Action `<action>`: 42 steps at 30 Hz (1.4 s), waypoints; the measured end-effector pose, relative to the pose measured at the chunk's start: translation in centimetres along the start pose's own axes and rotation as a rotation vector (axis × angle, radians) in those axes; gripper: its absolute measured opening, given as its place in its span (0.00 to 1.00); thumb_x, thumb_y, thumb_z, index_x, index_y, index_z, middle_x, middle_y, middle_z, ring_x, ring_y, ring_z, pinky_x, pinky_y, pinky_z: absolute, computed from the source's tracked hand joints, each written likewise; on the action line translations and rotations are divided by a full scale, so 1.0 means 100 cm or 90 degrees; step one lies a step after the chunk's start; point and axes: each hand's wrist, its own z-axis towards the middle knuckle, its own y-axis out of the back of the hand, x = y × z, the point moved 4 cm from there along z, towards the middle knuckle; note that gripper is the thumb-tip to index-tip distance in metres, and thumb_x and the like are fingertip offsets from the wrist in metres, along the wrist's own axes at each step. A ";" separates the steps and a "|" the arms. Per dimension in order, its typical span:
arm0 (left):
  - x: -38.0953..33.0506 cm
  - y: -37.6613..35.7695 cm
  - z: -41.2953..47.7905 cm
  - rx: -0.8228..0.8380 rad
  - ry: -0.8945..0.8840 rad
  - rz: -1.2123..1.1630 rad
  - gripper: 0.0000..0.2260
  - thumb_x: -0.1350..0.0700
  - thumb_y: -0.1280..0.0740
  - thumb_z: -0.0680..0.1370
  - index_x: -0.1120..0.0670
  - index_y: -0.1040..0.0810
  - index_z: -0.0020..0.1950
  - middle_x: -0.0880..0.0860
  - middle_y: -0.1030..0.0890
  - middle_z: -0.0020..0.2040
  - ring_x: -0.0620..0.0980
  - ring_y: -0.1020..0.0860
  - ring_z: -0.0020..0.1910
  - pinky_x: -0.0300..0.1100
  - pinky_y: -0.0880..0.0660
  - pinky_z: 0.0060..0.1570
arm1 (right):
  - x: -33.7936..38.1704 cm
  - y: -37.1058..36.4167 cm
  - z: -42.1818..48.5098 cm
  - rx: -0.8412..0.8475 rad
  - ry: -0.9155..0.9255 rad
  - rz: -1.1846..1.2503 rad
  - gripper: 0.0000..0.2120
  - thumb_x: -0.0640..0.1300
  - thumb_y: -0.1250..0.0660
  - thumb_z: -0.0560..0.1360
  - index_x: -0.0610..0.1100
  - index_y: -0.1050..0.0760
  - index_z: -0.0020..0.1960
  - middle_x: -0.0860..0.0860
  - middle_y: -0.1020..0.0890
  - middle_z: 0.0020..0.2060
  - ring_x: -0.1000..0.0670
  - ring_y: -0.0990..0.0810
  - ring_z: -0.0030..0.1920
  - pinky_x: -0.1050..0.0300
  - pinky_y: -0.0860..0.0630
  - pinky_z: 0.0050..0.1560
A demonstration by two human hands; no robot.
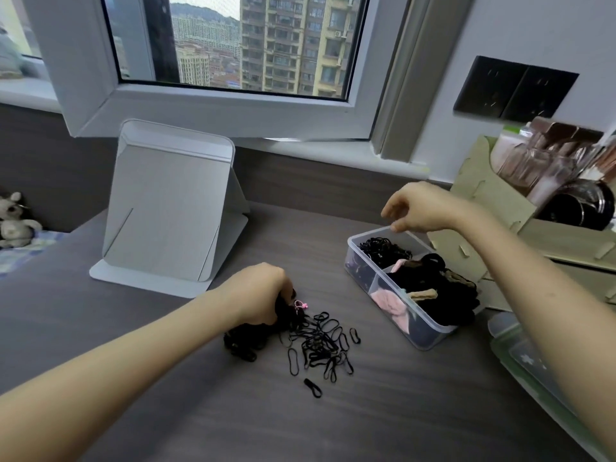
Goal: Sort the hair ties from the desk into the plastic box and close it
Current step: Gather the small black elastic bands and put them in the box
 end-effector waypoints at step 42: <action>0.023 0.067 0.010 -0.097 0.093 -0.358 0.06 0.65 0.28 0.66 0.55 0.19 0.36 0.52 0.16 0.33 0.50 0.18 0.32 0.40 0.18 0.36 | 0.055 -0.037 -0.054 -0.004 0.070 0.409 0.02 0.39 0.32 0.70 0.45 0.22 0.39 0.48 0.19 0.29 0.52 0.27 0.22 0.63 0.30 0.24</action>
